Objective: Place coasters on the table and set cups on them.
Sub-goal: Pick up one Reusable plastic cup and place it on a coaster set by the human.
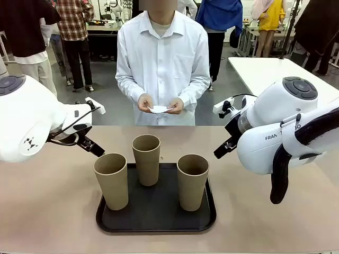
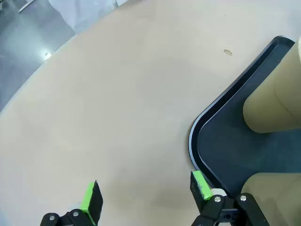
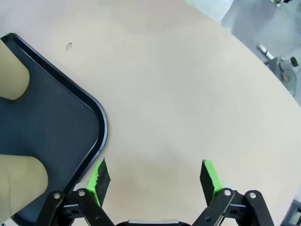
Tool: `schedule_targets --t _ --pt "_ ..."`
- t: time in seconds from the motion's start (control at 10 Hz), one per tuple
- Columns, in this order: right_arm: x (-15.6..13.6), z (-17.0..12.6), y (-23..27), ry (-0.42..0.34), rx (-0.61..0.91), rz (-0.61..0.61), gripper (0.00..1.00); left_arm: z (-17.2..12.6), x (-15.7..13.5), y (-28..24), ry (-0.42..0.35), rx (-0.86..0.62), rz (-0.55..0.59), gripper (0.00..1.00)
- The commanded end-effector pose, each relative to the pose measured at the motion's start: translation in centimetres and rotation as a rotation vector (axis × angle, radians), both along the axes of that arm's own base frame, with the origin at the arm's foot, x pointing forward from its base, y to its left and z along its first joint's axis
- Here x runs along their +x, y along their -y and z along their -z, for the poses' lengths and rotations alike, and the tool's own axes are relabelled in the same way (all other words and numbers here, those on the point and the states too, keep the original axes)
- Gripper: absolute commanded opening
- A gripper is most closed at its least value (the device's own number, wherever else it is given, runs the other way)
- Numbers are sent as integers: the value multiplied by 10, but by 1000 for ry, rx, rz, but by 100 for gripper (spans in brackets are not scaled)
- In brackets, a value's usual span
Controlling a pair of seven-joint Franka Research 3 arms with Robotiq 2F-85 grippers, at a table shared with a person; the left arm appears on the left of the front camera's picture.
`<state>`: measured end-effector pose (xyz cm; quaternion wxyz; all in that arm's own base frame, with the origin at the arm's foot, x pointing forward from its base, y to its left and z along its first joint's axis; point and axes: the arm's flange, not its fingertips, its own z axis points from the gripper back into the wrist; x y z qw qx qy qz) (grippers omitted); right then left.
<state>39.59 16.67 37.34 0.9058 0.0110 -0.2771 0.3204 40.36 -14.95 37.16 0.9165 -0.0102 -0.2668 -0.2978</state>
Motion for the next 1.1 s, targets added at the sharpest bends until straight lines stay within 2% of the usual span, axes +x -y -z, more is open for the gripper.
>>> schedule_targets --t 0.0,1.0 --pt "0 0 0 0 0 0 100 0 0 0 0 0 0 100" --pt "0 0 0 0 0 0 100 0 0 0 0 0 0 100"
